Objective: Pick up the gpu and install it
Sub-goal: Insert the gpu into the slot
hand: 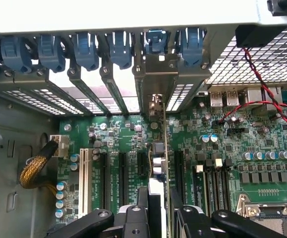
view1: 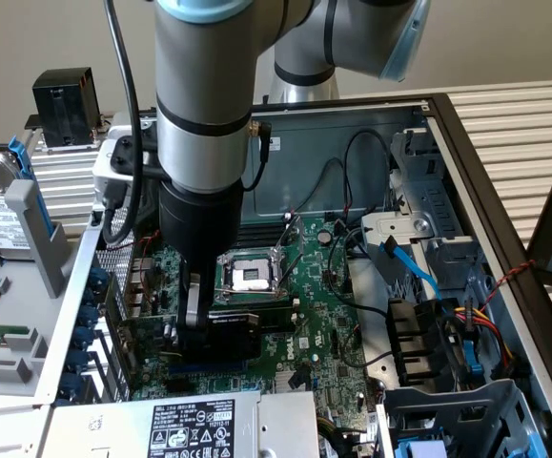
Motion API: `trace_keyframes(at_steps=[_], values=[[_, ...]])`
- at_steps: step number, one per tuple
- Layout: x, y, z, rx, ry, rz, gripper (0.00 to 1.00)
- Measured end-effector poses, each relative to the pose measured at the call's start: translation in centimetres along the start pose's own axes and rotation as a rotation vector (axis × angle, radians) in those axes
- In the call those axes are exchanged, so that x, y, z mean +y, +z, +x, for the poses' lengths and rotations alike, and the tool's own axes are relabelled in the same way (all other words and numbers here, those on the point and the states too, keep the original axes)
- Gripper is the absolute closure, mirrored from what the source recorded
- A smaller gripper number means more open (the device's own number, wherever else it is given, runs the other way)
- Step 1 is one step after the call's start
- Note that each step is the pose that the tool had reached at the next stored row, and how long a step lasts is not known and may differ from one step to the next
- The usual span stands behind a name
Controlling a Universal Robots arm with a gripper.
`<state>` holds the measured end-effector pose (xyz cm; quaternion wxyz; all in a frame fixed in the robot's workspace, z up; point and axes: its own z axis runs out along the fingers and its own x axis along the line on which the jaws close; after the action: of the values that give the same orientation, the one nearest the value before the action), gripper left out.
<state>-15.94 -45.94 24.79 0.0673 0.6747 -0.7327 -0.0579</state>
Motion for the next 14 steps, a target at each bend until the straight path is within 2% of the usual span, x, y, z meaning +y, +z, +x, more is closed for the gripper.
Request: trace_keyframes(at_steps=[14], values=[[-0.06, 0.09, 0.0, 0.0, 0.0, -0.0002, 0.73]])
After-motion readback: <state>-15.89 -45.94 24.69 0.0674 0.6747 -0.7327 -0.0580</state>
